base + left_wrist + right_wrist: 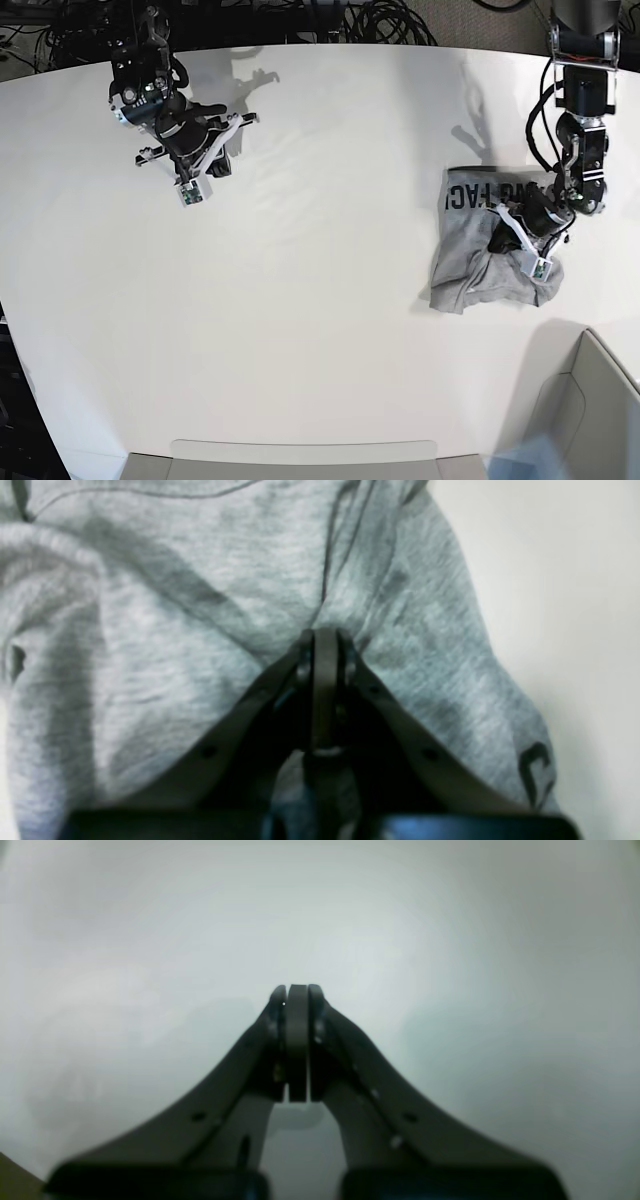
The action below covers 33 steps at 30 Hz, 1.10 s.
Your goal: Fold the T-shirt properly
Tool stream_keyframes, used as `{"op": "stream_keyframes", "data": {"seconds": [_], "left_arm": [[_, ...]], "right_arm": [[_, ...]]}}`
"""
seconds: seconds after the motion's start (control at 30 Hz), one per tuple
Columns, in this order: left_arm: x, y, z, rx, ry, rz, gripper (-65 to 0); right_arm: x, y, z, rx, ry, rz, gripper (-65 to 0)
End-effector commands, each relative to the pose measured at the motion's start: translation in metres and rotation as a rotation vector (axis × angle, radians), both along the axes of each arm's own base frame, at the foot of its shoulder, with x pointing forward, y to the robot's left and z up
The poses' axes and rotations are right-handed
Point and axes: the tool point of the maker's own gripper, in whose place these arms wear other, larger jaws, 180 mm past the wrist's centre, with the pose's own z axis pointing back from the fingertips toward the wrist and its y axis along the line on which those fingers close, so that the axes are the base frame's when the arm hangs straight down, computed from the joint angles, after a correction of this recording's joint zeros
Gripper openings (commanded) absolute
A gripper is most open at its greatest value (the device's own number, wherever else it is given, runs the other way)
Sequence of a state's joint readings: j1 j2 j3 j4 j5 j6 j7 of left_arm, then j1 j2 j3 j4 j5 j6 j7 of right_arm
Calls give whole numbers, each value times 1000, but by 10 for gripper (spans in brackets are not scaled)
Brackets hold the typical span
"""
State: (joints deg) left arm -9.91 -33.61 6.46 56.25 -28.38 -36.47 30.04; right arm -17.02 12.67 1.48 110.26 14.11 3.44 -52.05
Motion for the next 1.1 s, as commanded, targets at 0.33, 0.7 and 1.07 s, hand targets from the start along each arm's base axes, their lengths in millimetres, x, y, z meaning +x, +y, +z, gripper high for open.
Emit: {"op": "stream_keyframes", "data": {"seconds": [0.33, 0.7, 1.07], "left_arm": [[24, 55, 115, 214, -129, 65, -650], [-55, 36, 148, 265, -187, 143, -650], [-188, -1, 88, 218, 73, 146, -650]], "right_arm": [[24, 19, 46, 1, -169, 151, -650], [-17, 25, 33, 12, -103, 176, -650], [-104, 24, -11, 36, 127, 170, -650]]}}
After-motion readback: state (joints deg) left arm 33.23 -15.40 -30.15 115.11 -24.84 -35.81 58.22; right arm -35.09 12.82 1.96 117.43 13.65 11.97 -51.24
